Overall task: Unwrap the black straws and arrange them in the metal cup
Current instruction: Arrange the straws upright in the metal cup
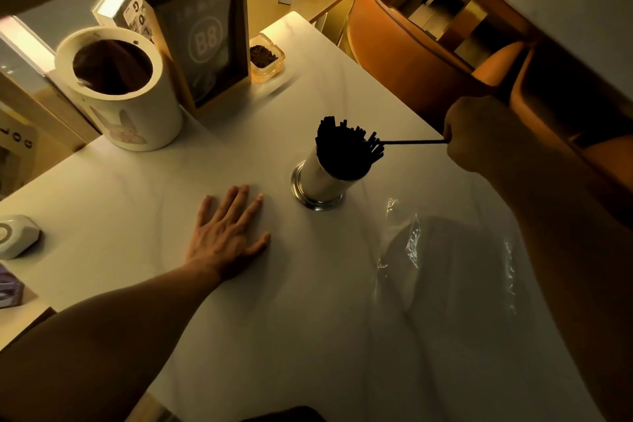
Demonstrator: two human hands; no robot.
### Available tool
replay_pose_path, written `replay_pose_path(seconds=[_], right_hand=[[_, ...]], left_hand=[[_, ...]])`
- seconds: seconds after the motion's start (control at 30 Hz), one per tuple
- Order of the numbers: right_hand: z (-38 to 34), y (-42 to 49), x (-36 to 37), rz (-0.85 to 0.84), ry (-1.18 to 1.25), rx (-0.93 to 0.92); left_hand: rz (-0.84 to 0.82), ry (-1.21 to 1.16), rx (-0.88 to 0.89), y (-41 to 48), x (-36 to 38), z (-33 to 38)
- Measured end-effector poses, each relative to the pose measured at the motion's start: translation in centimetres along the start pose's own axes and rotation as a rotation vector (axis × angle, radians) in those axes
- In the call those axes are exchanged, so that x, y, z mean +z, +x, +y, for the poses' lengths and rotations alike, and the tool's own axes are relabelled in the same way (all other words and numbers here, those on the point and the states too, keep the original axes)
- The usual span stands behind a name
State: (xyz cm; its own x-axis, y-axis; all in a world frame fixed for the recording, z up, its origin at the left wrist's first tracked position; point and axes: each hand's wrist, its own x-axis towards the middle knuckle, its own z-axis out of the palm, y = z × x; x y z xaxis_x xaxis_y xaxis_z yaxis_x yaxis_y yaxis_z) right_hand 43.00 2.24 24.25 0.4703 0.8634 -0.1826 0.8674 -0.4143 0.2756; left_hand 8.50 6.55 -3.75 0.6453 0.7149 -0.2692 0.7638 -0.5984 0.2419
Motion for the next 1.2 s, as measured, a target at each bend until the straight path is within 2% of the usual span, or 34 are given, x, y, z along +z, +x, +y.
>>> replay_pose_path(seconds=[0.1, 0.17, 0.2, 0.3, 0.33, 0.4, 0.5, 0.63, 0.77, 0.93, 1.03, 1.2], right_hand=[[-0.4, 0.0, -0.2, 0.095, 0.075, 0.071], [-1.2, 0.2, -0.5, 0.133, 0.245, 0.062], [-1.8, 0.2, -0.6, 0.104, 0.404, 0.061], [-4.5, -0.3, -1.0, -0.148, 1.114, 0.173], [-5.4, -0.4, -0.9, -0.205, 1.277, 0.204], [-7.0, -0.6, -0.4, -0.240, 1.370, 0.192], [-8.6, -0.6, 0.5, -0.181, 1.272, 0.164], [-8.6, 0.3, 0.9, 0.054, 1.081, 0.084], [-8.1, 1.8, 0.7, 0.242, 0.814, -0.104], [-8.9, 4.4, 2.4, 0.156, 0.495, -0.278], [-9.5, 5.5, 3.5, 0.132, 0.435, -0.287], [-9.9, 6.2, 4.4, 0.216, 0.392, -0.264]], left_hand=[[0.002, -0.002, 0.004, 0.1, 0.2, -0.1], [0.007, -0.009, 0.005, 0.2, 0.3, -0.1], [0.008, -0.008, 0.004, 0.2, 0.3, -0.1], [0.006, 0.000, 0.000, 0.2, 0.4, -0.2], [0.008, 0.000, -0.002, 0.2, 0.5, -0.2], [0.012, -0.001, -0.001, 0.2, 0.5, -0.2], [0.009, 0.002, 0.003, 0.2, 0.5, -0.2], [0.004, 0.012, -0.002, 0.2, 0.3, -0.2], [0.006, 0.007, -0.001, 0.1, 0.2, -0.1], [-0.007, 0.015, 0.000, 0.2, 0.1, 0.0], [-0.003, 0.010, -0.002, 0.1, 0.1, -0.1], [-0.006, 0.004, -0.004, 0.1, 0.0, 0.0]])
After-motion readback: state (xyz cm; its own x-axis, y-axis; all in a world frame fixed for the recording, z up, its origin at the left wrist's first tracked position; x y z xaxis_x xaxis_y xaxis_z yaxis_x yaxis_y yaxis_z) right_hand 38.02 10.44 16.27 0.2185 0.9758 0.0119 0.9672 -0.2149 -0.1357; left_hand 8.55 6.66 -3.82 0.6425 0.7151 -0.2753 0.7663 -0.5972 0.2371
